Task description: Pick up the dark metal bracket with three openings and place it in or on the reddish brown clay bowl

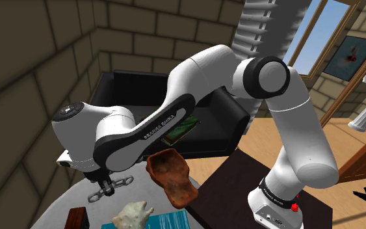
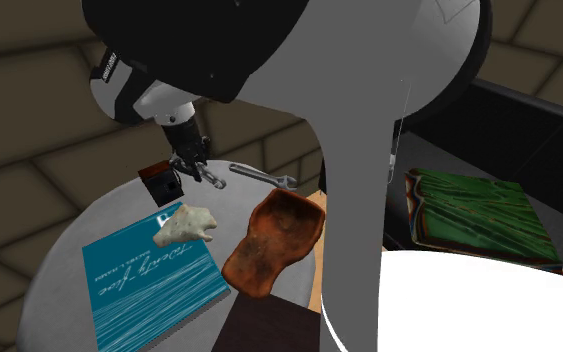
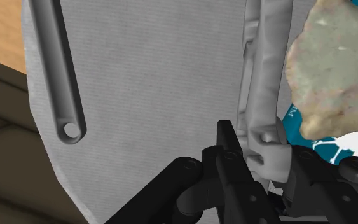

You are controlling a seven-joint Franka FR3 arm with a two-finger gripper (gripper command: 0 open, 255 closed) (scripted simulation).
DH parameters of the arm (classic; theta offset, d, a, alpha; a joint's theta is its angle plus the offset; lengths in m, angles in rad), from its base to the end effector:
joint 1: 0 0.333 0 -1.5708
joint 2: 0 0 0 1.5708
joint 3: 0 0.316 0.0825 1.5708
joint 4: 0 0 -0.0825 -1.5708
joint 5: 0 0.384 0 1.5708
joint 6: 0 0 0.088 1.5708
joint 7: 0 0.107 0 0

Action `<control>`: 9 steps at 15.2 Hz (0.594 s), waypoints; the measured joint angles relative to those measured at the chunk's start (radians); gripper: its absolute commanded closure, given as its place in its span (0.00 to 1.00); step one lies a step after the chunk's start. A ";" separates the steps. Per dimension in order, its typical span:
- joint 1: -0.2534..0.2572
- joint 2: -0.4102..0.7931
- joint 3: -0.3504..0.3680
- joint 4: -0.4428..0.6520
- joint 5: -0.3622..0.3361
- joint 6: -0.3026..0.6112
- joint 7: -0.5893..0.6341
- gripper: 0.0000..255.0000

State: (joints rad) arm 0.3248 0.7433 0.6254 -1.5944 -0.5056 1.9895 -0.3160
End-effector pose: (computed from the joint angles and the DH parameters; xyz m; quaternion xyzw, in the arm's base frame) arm 0.4570 0.4932 0.2415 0.7512 0.6537 -0.0833 0.0372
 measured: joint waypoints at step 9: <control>-0.016 -0.064 0.030 0.021 0.039 -0.078 -0.022 1.00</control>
State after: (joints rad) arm 0.3092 0.6791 0.6555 -1.5738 -0.4669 1.9119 -0.3384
